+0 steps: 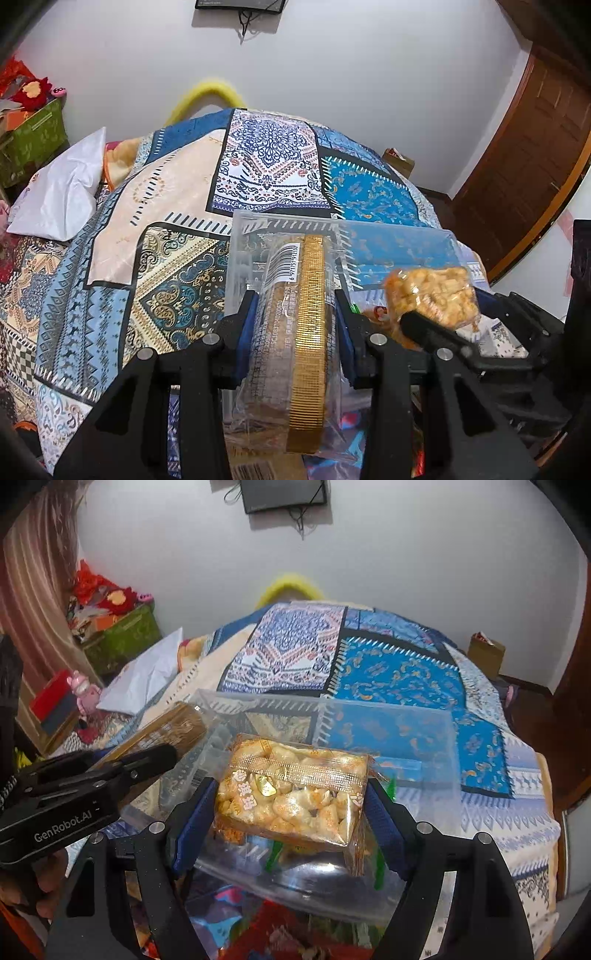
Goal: Organize snacks
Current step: 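Carry both held packs over the clear box and release them inside, then grasp the purple-labelled coconut roll with left tool while right tool grasps red bean-snack bag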
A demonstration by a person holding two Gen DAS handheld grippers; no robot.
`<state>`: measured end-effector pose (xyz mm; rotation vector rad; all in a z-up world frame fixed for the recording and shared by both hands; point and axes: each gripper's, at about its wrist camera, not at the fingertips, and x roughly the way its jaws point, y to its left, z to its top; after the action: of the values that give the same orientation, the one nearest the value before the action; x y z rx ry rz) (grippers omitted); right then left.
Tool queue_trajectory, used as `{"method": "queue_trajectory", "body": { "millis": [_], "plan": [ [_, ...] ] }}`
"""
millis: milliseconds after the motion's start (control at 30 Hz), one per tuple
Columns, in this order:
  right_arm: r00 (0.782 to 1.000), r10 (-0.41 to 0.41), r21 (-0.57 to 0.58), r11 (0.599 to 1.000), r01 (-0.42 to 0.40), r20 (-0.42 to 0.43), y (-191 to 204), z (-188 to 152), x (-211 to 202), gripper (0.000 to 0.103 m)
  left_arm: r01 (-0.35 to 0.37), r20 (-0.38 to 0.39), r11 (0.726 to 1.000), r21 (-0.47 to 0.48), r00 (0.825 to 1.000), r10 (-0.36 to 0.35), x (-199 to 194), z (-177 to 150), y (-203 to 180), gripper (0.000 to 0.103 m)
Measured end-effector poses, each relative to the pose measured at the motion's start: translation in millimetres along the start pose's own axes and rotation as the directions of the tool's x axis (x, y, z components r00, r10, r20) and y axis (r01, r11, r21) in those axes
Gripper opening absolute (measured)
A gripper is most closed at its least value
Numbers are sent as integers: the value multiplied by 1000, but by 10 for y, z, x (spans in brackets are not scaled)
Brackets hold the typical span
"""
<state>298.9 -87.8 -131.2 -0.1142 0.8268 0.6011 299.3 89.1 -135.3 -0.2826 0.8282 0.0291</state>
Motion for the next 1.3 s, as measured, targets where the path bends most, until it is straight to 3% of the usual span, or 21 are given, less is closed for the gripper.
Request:
{"method": "queue_trajectory", "body": {
  "millis": [333, 600, 967, 1167, 1300],
  "plan": [
    [999, -15, -77, 997, 11, -49, 99, -37, 163, 76, -4, -78, 1000, -14, 997, 3, 385, -1, 34, 39],
    [996, -32, -126, 992, 21, -82, 194, -73, 220, 77, -9, -70, 1000, -12, 998, 8, 296, -8, 33, 44],
    [1000, -23, -95, 995, 22, -8, 196, -19, -229, 77, -23, 28, 1000, 15, 999, 23, -401, -25, 53, 46],
    [998, -15, -72, 997, 19, 59, 251, -68, -624, 77, -34, 70, 999, 42, 997, 31, -882, -154, 71, 51],
    [996, -11, -64, 998, 17, 90, 297, -163, -841, 77, -48, 81, 997, 64, 996, 43, -1159, -330, 86, 60]
  ]
}}
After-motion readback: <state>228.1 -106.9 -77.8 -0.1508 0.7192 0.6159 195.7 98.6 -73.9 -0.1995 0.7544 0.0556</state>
